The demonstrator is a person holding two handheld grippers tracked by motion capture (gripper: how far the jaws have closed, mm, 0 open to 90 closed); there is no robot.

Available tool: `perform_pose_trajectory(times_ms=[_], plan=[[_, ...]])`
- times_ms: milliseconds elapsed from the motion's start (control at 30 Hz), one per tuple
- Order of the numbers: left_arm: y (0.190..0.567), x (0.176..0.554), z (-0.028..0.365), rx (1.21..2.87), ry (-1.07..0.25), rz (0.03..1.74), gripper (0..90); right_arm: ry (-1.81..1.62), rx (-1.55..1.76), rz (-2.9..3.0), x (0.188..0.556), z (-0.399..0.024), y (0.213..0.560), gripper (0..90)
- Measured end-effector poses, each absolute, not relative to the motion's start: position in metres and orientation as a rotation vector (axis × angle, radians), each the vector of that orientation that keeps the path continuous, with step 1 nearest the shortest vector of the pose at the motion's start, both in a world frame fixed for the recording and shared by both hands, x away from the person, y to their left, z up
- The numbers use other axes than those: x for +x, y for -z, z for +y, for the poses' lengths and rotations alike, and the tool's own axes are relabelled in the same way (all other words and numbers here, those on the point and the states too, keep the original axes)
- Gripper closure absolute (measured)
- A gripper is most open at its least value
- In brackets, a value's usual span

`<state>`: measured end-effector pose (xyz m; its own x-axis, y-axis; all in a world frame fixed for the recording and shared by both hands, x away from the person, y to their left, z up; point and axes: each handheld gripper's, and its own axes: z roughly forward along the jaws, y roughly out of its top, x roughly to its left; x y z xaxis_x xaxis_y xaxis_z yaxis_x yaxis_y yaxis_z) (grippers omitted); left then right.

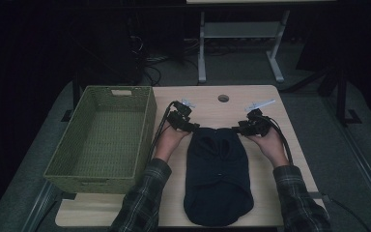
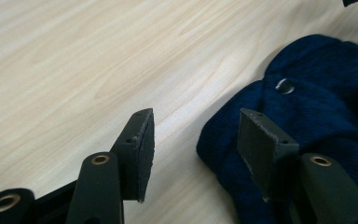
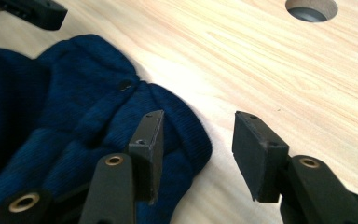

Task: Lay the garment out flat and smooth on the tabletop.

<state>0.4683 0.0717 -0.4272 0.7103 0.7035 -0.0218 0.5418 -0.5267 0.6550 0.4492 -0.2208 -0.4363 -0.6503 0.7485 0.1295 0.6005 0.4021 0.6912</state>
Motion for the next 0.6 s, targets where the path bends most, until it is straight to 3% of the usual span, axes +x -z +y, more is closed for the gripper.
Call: perform_pose_trajectory(times_ms=[433, 600], plan=[[0.456, 0.471, 0.069, 2.312, -0.238, 0.953, 47.0, -1.019, 1.237, 2.509, 0.459, -0.212, 0.461, 55.3], [0.459, 0.47, 0.07, 2.309, -0.202, 0.934, 52.6, -1.005, 1.212, 2.521, 0.457, -0.207, 0.465, 60.6]])
